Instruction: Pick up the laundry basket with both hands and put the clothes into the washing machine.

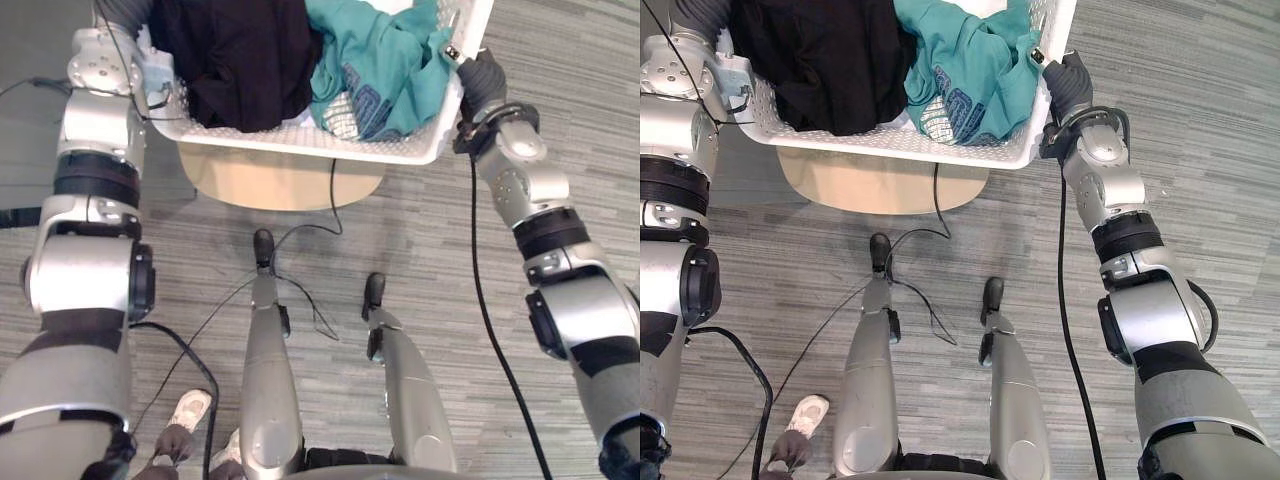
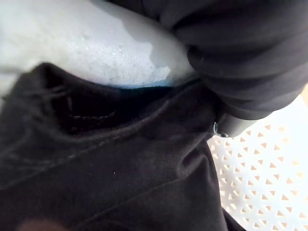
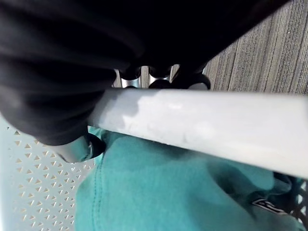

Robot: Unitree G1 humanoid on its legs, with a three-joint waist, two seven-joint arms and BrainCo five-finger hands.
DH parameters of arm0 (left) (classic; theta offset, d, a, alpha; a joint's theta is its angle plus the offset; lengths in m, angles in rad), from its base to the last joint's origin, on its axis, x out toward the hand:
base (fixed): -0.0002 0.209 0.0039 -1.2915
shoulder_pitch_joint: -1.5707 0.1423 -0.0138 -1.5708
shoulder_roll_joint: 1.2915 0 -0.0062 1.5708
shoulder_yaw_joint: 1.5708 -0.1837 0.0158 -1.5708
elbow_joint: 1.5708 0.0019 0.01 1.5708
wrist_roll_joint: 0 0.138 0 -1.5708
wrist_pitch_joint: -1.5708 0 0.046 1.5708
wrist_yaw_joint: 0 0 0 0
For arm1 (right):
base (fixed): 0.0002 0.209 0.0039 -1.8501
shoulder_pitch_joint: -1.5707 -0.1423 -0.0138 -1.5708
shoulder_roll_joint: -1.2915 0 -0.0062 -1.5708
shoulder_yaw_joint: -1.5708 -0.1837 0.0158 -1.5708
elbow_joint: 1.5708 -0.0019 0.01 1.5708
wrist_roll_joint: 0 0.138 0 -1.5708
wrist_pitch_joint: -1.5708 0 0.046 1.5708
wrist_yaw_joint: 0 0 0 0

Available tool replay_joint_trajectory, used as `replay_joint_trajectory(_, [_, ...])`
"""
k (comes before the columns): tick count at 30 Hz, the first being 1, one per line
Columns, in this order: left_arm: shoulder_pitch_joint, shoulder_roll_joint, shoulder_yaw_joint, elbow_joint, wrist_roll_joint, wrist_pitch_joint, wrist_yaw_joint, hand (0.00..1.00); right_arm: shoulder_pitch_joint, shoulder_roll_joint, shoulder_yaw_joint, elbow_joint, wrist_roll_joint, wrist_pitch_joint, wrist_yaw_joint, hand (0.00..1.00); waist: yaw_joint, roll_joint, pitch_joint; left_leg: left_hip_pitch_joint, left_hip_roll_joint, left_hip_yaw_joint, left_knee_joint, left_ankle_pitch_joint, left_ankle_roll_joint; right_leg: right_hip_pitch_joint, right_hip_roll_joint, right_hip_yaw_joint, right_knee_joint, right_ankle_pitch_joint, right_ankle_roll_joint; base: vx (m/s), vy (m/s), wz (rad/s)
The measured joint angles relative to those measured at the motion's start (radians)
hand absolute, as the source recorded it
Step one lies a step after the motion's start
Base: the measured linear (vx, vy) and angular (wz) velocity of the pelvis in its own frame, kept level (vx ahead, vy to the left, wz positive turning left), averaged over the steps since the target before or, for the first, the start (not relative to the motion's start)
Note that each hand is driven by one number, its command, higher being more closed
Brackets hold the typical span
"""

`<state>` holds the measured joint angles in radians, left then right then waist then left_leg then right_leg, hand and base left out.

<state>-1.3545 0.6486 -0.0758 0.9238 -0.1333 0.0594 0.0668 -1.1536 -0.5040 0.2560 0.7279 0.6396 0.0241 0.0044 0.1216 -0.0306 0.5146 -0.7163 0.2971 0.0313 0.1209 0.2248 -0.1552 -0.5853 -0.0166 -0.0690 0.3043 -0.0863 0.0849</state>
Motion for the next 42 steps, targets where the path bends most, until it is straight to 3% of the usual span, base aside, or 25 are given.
replay_joint_trajectory(10, [0.004,0.015,0.013,0.002,-0.001,0.018,-0.002,1.0,-0.044,-0.007,0.02,0.004,0.006,0.001,0.0,1.0,0.0,-0.012,0.007,-0.014,0.001,-0.004,0.0,0.0,0.0,-0.001,0.001,-0.012,-0.019,0.001,-0.001,0.04,0.002,0.01])
replay_joint_trajectory(28, [0.004,0.02,0.027,-0.001,-0.001,0.019,-0.002,1.0,-0.127,0.024,0.015,0.111,0.02,-0.017,-0.005,1.0,-0.001,-0.012,0.007,-0.03,0.0,-0.014,0.0,0.0,0.0,-0.002,0.003,-0.025,-0.036,0.001,-0.002,0.04,0.004,0.01])
replay_joint_trajectory(42, [0.004,0.021,0.051,-0.037,-0.001,0.019,0.004,1.0,-0.145,0.005,0.018,0.073,0.079,-0.018,-0.024,1.0,0.013,-0.001,0.013,-0.049,0.0,-0.026,0.001,0.0,0.0,-0.011,0.003,-0.039,-0.04,0.002,-0.002,0.04,0.006,0.01])
